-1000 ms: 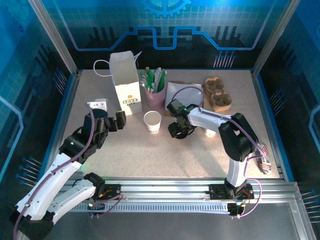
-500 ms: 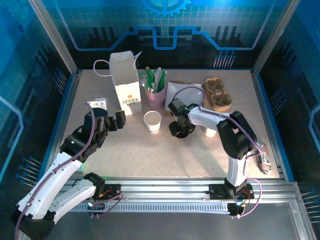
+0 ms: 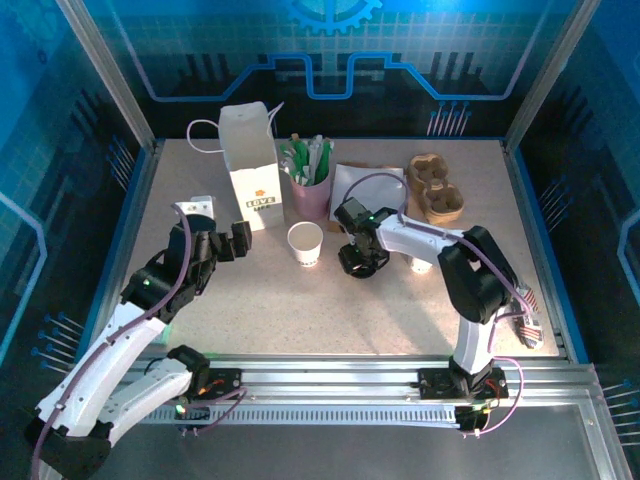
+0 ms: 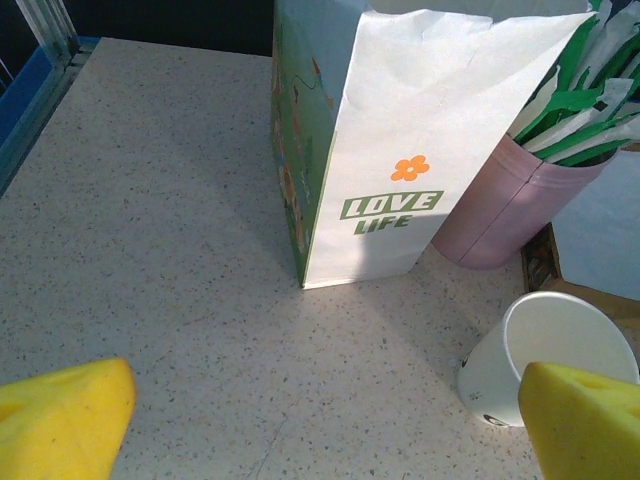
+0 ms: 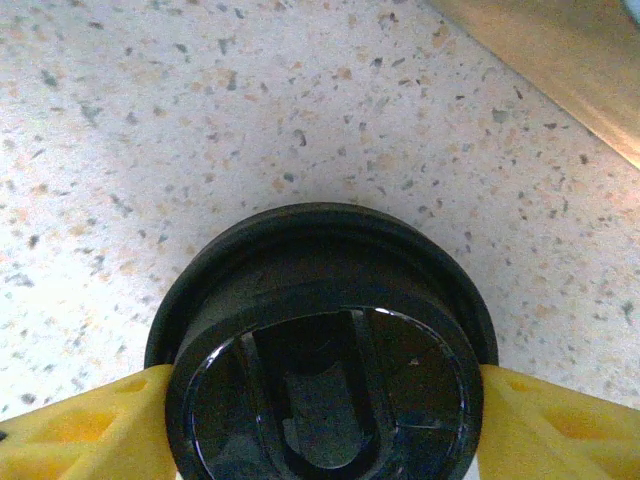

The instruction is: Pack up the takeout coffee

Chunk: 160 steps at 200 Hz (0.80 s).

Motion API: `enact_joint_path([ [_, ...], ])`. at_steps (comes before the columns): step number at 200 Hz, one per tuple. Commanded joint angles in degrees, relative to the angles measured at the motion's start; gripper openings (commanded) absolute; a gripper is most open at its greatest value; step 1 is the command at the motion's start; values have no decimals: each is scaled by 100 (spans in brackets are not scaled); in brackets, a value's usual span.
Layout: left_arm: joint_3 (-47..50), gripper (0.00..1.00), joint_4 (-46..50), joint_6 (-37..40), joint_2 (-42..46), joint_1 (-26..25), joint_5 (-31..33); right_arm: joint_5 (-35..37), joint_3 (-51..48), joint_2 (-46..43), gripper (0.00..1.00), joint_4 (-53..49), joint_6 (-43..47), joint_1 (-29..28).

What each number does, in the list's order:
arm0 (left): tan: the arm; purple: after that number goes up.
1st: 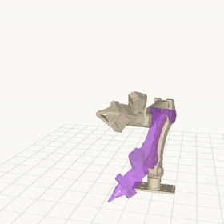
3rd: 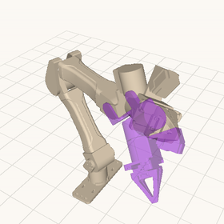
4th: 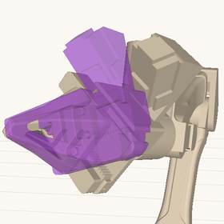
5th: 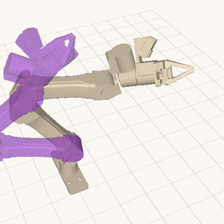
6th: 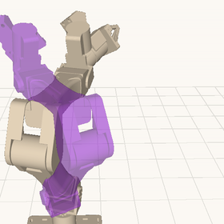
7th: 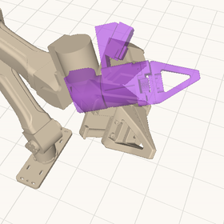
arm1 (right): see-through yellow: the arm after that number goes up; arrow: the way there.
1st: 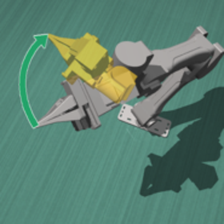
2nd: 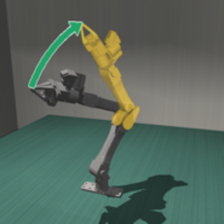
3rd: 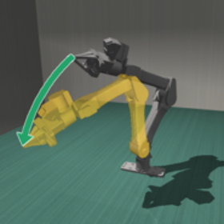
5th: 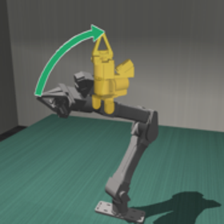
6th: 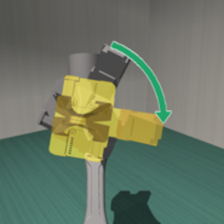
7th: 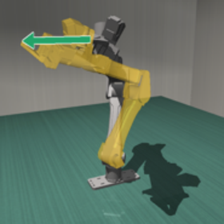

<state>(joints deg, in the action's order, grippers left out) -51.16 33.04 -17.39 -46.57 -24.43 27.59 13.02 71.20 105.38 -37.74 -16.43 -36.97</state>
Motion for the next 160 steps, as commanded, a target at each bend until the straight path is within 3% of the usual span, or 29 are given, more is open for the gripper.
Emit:
enact_joint_path([
  [1,-35,99,-96,104,16,70,-70,121,158,-495,68,-473,-10,-123],
  [76,-35,99,-96,78,18,124,-123,-225,1628,-969,67,-1240,34,-565],
  [160,-12,99,-95,86,93,141,-94,-646,3978,842,66,-2128,236,-970],
])
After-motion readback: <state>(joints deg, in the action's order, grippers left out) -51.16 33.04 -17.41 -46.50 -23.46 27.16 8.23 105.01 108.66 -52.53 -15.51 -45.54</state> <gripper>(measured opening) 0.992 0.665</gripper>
